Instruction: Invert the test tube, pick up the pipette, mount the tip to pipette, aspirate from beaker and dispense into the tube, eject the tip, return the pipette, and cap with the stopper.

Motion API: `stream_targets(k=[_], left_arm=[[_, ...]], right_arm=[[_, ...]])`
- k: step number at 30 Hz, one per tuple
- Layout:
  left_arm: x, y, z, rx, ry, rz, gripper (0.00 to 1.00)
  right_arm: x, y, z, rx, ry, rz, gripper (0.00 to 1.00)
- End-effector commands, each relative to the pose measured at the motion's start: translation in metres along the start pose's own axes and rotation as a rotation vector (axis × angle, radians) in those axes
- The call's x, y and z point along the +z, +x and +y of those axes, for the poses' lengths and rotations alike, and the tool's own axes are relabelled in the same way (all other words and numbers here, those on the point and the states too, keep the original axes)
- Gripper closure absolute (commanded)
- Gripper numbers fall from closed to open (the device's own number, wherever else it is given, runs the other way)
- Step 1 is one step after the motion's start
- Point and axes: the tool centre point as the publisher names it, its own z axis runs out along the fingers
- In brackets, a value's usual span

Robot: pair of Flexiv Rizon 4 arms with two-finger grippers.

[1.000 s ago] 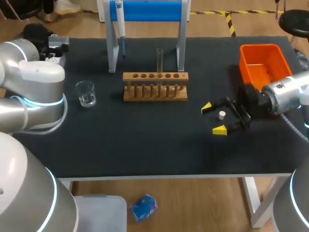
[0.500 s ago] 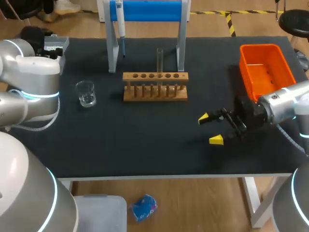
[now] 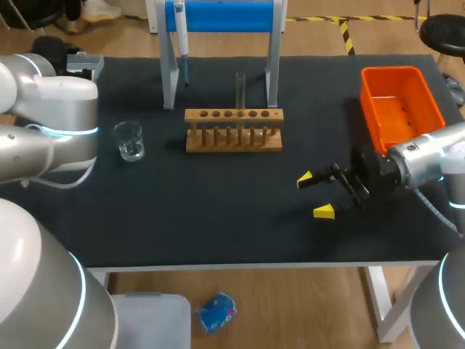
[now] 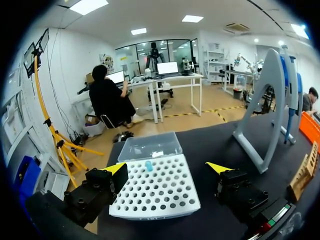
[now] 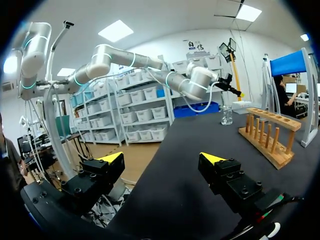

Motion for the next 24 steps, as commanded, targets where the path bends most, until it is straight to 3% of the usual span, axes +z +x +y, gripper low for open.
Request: stream_targets(k=[1, 11, 16, 20, 24], left_arm=[[0.003, 0.0, 0.001, 0.0, 0.002, -0.004, 0.0], [0.009, -0.009, 0.001, 0.006, -0.007, -0.002, 0.0], [0.018, -0.016, 0.002, 0.03, -0.018, -0.012, 0.34], [0.025, -0.019, 0.002, 0.03, -0.022, -0.006, 0.39], [0.032, -0.021, 0.002, 0.042, -0.029, -0.011, 0.35]], right_arm=[[0.0, 0.001, 0.0, -0.001, 0.0, 0.0, 0.0], [0.0, 0.001, 0.0, -0.001, 0.0, 0.0, 0.0], [0.0, 0.001, 0.0, -0.001, 0.0, 0.0, 0.0], [0.0, 0.001, 0.0, -0.001, 0.0, 0.0, 0.0], [0.0, 0.001, 0.0, -0.001, 0.0, 0.0, 0.0]])
